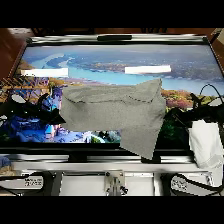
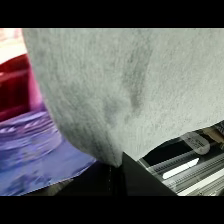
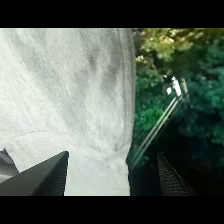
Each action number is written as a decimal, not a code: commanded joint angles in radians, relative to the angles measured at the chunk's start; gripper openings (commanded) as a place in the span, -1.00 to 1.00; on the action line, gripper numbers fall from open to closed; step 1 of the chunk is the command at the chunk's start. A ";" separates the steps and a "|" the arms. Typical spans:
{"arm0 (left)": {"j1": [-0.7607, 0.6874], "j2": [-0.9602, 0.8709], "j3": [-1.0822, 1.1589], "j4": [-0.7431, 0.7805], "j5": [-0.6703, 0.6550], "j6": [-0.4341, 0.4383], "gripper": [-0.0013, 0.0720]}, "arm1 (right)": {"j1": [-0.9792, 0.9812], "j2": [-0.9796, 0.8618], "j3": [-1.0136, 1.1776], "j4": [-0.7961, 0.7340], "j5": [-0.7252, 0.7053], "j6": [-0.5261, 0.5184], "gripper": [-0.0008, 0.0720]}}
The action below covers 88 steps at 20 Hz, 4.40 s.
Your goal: Fold the shirts.
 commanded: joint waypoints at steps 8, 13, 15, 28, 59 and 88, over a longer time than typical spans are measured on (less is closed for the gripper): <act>0.000 0.007 0.003 -0.001 -0.003 0.000 -0.86 | 0.103 -0.104 -0.003 -0.023 -0.045 0.000 0.78; 0.000 0.006 0.003 0.000 0.008 0.000 -0.86 | 0.161 -0.115 -0.005 -0.020 -0.022 0.010 0.28; 0.000 0.007 0.007 0.000 0.014 0.000 -0.87 | 0.172 -0.111 -0.004 -0.009 0.014 0.008 -0.73; -0.005 0.764 0.842 -0.003 0.347 0.039 -0.87 | 0.170 0.719 0.825 -0.142 -0.324 -0.114 -0.74; -0.122 -0.128 0.498 0.240 0.464 -0.055 -0.86 | 0.341 -0.270 0.518 -0.283 -0.647 0.223 -0.74; -0.116 -0.319 0.510 0.221 0.130 -0.264 0.05 | 0.356 -0.266 0.439 -0.384 -0.089 0.319 0.32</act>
